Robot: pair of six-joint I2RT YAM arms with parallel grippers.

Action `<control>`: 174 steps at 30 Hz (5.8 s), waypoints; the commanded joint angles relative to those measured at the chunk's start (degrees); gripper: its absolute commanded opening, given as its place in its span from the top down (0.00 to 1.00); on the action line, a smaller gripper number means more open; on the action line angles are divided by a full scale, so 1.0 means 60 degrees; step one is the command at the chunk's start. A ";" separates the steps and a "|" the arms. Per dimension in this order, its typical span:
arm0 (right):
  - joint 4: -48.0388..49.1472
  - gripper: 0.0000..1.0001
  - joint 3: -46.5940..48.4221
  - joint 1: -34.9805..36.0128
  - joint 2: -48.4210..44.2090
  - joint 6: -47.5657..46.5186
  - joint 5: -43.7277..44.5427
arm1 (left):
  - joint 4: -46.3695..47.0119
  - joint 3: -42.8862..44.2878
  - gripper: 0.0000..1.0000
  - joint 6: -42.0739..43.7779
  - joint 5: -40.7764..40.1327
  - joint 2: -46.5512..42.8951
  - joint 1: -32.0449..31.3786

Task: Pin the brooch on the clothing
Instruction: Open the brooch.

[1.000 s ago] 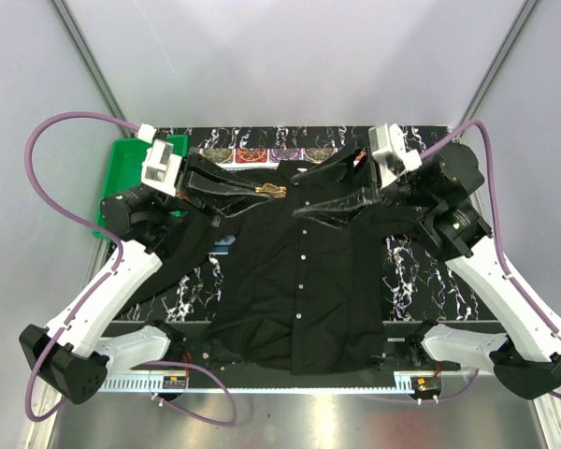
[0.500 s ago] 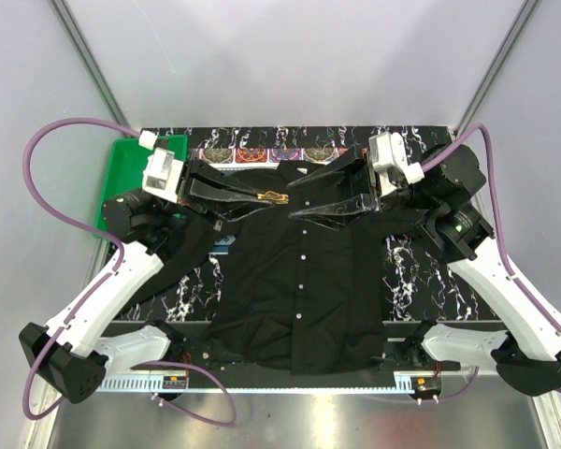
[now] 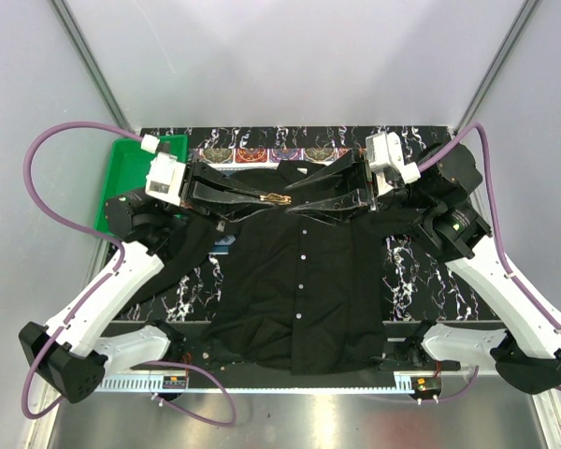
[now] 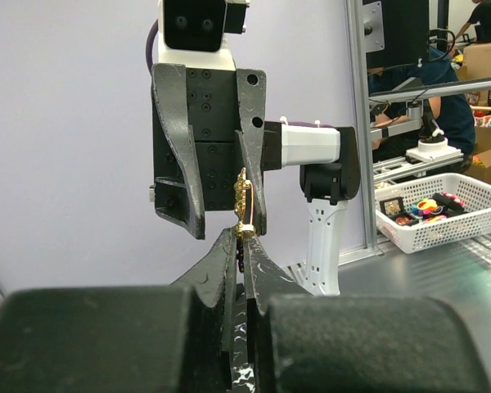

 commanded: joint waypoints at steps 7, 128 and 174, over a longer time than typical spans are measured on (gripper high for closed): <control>0.0294 0.64 0.0407 0.0121 -0.0050 -0.0042 0.0230 | -0.0210 -0.0110 1.00 0.0965 -0.0081 -0.0122 -0.0115; -0.3222 1.00 0.0802 0.1322 -0.0124 -0.3587 0.3555 | -0.6085 0.0813 0.69 0.6605 -0.1897 -0.1338 -0.0686; -0.3471 1.00 0.0817 0.1454 -0.0197 -0.3646 0.3994 | -0.6247 0.0960 0.68 0.5961 -0.2660 -0.1426 -0.0964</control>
